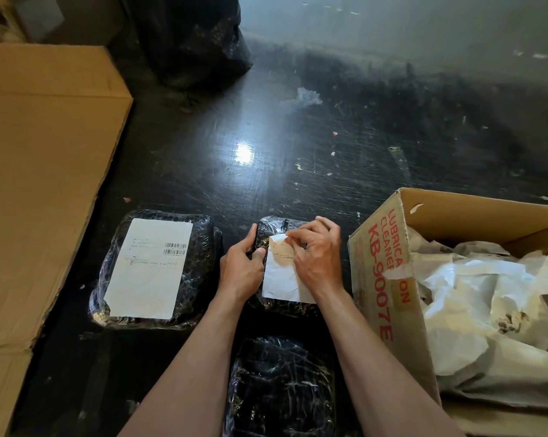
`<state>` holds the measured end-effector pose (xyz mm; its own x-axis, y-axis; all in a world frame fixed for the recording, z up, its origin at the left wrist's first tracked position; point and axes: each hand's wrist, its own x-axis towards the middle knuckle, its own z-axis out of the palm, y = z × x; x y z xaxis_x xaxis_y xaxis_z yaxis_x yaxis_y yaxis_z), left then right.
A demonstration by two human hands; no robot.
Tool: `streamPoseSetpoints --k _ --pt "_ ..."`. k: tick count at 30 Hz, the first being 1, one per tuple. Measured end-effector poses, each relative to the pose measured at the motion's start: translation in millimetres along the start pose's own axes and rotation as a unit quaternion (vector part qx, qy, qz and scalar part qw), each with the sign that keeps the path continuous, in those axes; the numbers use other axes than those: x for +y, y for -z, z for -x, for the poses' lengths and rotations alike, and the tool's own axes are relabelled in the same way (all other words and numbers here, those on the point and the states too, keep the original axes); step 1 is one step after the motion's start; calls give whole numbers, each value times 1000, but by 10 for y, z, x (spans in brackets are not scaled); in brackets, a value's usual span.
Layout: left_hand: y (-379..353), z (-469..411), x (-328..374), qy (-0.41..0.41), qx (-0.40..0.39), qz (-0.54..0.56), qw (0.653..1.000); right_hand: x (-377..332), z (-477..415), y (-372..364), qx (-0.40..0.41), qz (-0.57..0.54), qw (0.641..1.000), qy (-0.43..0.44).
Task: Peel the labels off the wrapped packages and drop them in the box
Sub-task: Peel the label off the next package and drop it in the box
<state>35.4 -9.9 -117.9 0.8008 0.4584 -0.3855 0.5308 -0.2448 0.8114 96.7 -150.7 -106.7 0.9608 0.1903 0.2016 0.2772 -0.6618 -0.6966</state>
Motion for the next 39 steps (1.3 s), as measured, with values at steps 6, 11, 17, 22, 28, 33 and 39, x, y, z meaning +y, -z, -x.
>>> streamPoseSetpoints --k 6,11,17,22,28,33,39 --pt "-1 23 56 -23 -31 -26 999 60 52 10 6 -18 999 -36" --pt "56 -30 91 -37 -85 -43 995 64 -38 118 -18 -11 997 -72" --pt "85 12 121 -33 -73 -53 995 58 -29 105 -40 -35 994 -96" --pt "56 20 137 -18 -52 -59 997 4 31 119 -21 -41 996 -76" --pt "28 -61 105 -4 -41 -67 997 6 113 128 -11 -36 997 -60" --pt "19 -31 93 -22 -80 -65 994 68 56 177 -16 -24 996 -84" --pt "118 42 -50 -23 -126 -30 991 36 -54 196 -48 -17 992 -118"
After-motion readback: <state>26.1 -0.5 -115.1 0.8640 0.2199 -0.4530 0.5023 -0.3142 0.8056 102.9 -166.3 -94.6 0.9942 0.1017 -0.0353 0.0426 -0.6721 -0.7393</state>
